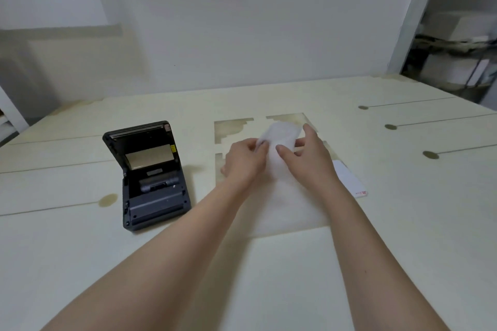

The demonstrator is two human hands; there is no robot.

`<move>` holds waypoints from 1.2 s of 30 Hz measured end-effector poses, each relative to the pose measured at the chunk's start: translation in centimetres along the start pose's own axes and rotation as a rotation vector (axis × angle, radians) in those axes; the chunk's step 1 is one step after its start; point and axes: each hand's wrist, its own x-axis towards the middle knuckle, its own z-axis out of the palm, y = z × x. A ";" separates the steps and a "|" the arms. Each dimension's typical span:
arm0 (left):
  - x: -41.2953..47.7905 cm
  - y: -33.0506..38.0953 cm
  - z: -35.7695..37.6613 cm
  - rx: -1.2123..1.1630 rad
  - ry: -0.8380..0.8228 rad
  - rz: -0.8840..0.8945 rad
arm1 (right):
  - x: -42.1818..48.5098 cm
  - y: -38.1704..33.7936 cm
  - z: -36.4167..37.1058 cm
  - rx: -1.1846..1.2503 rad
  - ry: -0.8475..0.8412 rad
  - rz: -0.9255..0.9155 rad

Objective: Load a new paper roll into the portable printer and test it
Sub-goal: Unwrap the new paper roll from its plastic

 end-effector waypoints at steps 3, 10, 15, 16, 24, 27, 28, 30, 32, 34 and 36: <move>-0.2 0.7 -0.7 -0.062 0.076 0.047 | -0.4 -0.4 -0.5 0.028 -0.020 0.020; -0.8 1.2 -1.3 -0.022 0.110 0.147 | -0.7 -0.9 -0.2 -0.055 0.170 -0.188; -2.6 0.1 -1.8 0.211 -0.066 0.504 | -0.7 -0.8 -0.5 0.171 0.275 -0.062; -2.8 -0.2 -1.7 0.312 -0.133 0.504 | -0.7 -0.8 -0.6 0.198 0.275 -0.053; -1.2 -1.0 -1.8 0.344 -0.037 0.257 | -0.4 -0.2 -1.3 -0.048 0.078 -0.192; -0.8 -0.6 -2.4 0.412 0.039 0.185 | -1.2 -0.4 -2.9 -0.233 -0.232 -0.135; -0.5 -0.5 -2.4 0.421 0.053 0.158 | -1.5 -0.4 -3.2 -0.231 -0.314 -0.112; -0.3 -0.4 -2.5 0.394 0.054 0.105 | -1.6 -0.1 -2.9 -0.177 -0.321 -0.099; -0.2 -0.5 -2.4 0.345 0.014 0.081 | -1.5 0.0 -2.1 -0.141 -0.168 -0.103; -0.6 -0.5 -2.2 0.301 -0.041 0.109 | -1.2 0.0 -1.6 -0.161 -0.049 -0.115; -1.1 -0.3 -2.3 0.255 -0.056 0.201 | -1.0 -0.2 -1.4 -0.166 0.011 -0.121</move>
